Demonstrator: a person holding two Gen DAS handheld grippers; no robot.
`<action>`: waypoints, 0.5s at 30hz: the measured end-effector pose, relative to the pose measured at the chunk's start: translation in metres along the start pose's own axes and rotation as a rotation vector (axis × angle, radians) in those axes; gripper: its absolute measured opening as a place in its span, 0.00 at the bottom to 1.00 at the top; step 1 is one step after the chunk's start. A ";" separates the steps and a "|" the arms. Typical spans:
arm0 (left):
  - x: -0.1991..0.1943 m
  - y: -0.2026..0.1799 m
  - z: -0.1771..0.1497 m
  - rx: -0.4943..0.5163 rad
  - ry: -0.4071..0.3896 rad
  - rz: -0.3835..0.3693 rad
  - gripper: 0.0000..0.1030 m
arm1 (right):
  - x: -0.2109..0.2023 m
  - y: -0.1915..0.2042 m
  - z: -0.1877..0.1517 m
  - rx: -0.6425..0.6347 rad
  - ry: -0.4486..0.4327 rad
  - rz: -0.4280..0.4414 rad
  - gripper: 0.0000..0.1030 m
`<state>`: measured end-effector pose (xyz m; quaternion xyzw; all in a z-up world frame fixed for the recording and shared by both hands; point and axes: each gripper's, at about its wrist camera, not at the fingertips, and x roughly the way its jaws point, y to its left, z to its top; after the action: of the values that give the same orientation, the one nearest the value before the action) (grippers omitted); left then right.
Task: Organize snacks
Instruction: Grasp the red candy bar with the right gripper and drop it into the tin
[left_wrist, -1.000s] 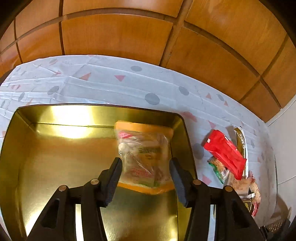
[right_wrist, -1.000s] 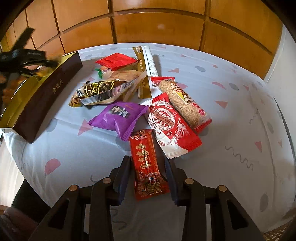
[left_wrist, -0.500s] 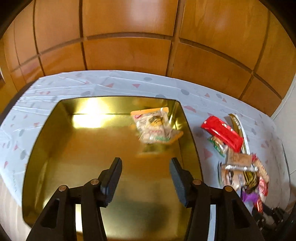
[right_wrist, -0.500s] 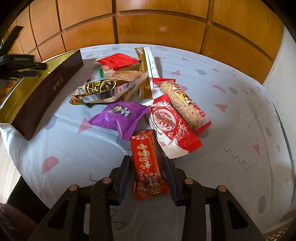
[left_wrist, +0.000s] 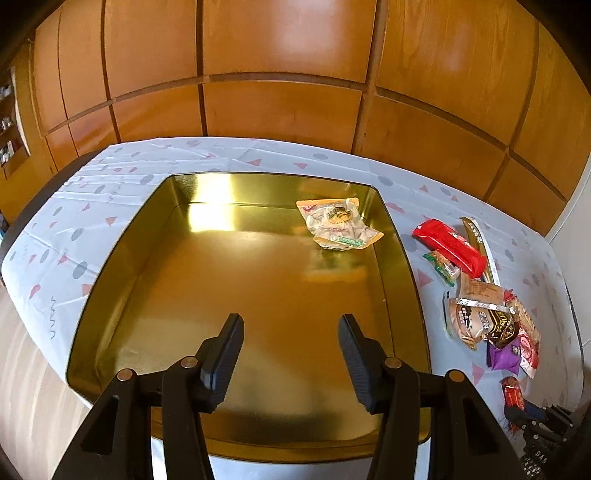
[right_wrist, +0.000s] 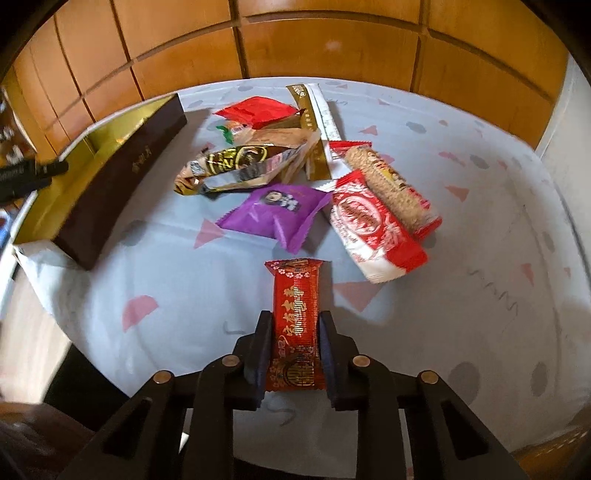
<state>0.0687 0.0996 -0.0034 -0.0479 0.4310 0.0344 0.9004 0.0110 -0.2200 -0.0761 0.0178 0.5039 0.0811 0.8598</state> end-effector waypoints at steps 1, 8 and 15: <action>-0.001 0.001 -0.001 0.002 -0.003 0.004 0.52 | 0.000 0.001 0.001 0.012 0.003 0.023 0.22; -0.003 0.011 -0.010 -0.007 -0.001 0.015 0.52 | -0.004 0.026 0.016 -0.011 -0.013 0.081 0.22; -0.004 0.018 -0.015 -0.026 0.002 0.013 0.52 | -0.018 0.059 0.040 -0.077 -0.052 0.163 0.22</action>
<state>0.0528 0.1161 -0.0101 -0.0569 0.4317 0.0459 0.8991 0.0303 -0.1623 -0.0342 0.0278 0.4748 0.1696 0.8632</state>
